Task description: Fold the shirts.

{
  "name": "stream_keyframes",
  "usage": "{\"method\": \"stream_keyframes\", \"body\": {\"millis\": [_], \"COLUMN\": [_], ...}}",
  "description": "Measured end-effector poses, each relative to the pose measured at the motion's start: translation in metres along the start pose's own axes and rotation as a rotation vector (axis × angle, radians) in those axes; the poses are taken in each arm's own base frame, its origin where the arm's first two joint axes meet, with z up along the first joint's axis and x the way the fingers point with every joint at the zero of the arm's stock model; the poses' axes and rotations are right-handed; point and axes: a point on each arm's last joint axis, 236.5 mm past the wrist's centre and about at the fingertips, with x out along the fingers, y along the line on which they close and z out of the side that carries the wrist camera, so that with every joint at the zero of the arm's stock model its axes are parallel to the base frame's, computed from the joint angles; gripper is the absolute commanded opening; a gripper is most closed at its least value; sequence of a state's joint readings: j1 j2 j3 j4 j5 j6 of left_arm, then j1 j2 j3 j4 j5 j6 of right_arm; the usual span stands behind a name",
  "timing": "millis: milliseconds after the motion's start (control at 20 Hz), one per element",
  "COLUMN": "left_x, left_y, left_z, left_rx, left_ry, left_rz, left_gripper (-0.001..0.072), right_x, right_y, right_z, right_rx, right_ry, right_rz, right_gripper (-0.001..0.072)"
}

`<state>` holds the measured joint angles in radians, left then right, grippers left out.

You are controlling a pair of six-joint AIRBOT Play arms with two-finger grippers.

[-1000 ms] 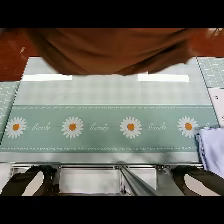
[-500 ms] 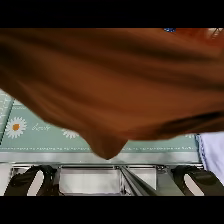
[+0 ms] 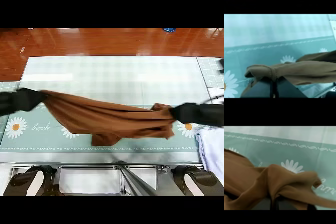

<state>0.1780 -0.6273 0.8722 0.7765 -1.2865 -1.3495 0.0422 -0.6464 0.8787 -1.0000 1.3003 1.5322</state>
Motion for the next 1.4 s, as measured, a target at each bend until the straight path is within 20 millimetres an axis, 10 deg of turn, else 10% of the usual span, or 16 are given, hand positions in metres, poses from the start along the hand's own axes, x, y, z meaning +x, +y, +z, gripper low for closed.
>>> {"method": "stream_keyframes", "body": {"millis": [350, 400, 450, 600, 750, 950, 1150, 1400], "left_x": [0.097, 0.108, 0.119, 0.141, 0.123, 0.061, 0.054, 0.082], "left_y": [0.119, 0.127, 0.133, 0.135, 0.157, 0.206, 0.215, 0.189], "left_z": [0.025, 0.029, 0.032, 0.036, 0.039, 0.027, -0.054, -0.148], "left_rx": [-0.251, -0.27, -0.283, -0.3, -0.288, -0.379, -0.594, -0.773], "left_ry": [-0.012, 0.004, 0.019, 0.1, 0.178, 0.176, 0.254, 0.372], "left_rz": [0.138, 0.141, 0.141, 0.111, 0.17, 0.298, 0.277, 0.177], "left_gripper": [0.0022, 0.0092, 0.0402, 0.0509, 0.0509, 0.0508, 0.0507, 0.0507], "right_x": [0.136, 0.152, 0.166, 0.188, 0.16, 0.076, 0.035, 0.05], "right_y": [-0.03, -0.031, -0.031, -0.03, -0.049, -0.114, -0.165, -0.176], "right_z": [0.054, 0.063, 0.072, 0.105, 0.145, 0.167, 0.114, 0.024], "right_rx": [0.197, 0.223, 0.243, 0.274, 0.291, 0.31, 0.422, 0.528], "right_ry": [0.05, 0.063, 0.072, 0.085, 0.035, -0.085, -0.134, -0.083], "right_rz": [0.194, 0.224, 0.249, 0.324, 0.37, 0.27, 0.116, 0.048], "right_gripper": [0.0068, 0.0254, 0.0411, 0.041, 0.0409, 0.0409, 0.0409, 0.0409]}}
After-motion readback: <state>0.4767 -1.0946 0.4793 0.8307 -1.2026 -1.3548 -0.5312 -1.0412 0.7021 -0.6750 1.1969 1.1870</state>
